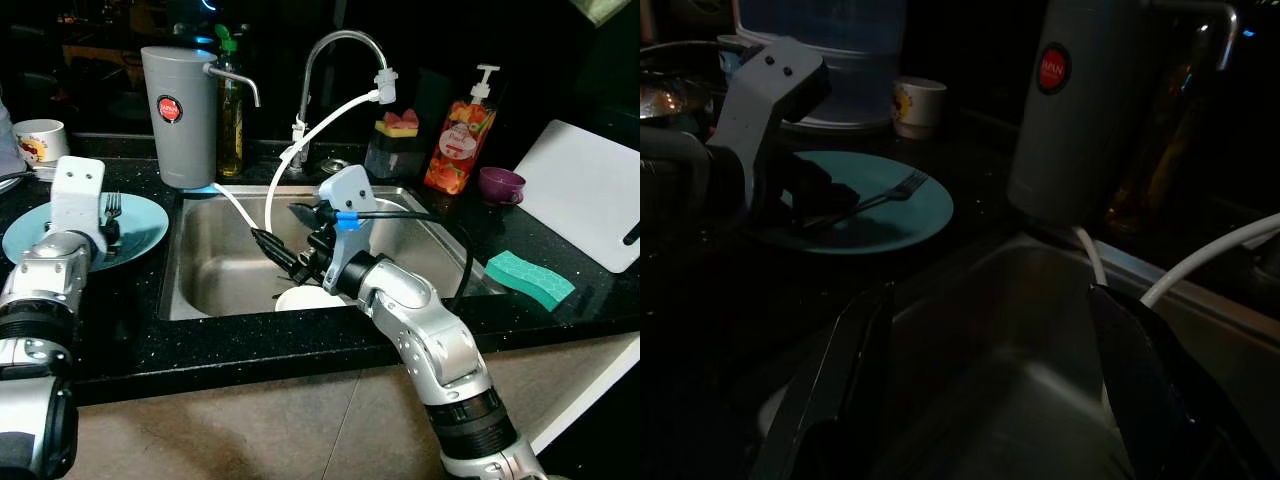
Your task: Kitchen organization
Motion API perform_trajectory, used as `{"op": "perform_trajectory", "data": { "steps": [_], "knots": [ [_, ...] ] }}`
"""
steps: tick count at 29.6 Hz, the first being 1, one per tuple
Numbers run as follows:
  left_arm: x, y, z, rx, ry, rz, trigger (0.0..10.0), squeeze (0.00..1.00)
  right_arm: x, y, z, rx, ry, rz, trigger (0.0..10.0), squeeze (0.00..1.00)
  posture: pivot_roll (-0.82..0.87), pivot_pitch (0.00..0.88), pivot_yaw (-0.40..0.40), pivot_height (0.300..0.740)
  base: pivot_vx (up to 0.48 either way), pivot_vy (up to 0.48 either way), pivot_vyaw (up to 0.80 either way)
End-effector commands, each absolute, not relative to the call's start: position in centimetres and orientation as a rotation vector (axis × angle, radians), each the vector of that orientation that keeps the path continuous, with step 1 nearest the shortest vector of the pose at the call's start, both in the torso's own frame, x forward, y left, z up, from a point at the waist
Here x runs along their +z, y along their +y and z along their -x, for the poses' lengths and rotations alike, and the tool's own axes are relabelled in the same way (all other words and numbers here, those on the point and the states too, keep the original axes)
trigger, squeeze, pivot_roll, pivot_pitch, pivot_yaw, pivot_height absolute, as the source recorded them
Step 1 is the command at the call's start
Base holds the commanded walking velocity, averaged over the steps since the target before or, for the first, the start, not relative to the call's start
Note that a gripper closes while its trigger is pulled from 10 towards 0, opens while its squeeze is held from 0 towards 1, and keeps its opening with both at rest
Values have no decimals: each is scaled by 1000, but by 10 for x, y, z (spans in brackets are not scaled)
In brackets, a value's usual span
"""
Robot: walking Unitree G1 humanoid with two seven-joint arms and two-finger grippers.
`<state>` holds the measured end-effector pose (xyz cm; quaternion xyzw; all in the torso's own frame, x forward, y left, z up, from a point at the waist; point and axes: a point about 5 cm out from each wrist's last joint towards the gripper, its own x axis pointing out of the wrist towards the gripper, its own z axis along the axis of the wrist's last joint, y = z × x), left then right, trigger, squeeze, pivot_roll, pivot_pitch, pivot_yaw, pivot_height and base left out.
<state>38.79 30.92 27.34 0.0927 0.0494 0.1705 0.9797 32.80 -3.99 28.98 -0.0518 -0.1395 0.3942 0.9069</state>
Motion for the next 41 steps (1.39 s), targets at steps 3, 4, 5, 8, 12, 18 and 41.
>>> {"op": "perform_trajectory", "data": {
  "steps": [3, 4, 5, 8, 12, 18, 41],
  "knots": [
    [281, 316, -388, 351, 86, -213, 10000, 0, 289, -37, -329, 822, -266, 87, 10000, 0, 21, 140, -86, 740, 0, 0, 0],
    [282, 316, -388, 347, 86, -208, 10000, 0, 289, -37, -329, 819, -265, 82, 10000, 0, 20, 141, -84, 740, 0, 0, 0],
    [282, 316, -388, 347, 86, -208, 10000, 0, 289, -37, -329, 819, -265, 82, 10000, 0, 20, 141, -84, 740, 0, 0, 0],
    [282, 316, -389, 347, 100, -176, 10000, 0, 288, -39, -330, 809, -260, 79, 10000, 0, 21, 144, -82, 740, 0, 0, 0],
    [276, 315, -389, 323, 127, -100, 10000, 0, 290, -40, -330, 796, -265, 83, 10000, 0, 19, 142, -83, 740, 0, 0, 0],
    [263, 311, -391, 238, 167, -19, 10000, 0, 298, -42, -330, 773, -308, 91, 10000, 0, 15, 135, -84, 740, 0, 0, 0],
    [203, 323, -373, 298, 403, 98, 0, 0, 299, -43, -333, 753, -313, 87, 10000, 0, 25, 123, -81, 740, 0, 0, 0]
  ]
}}
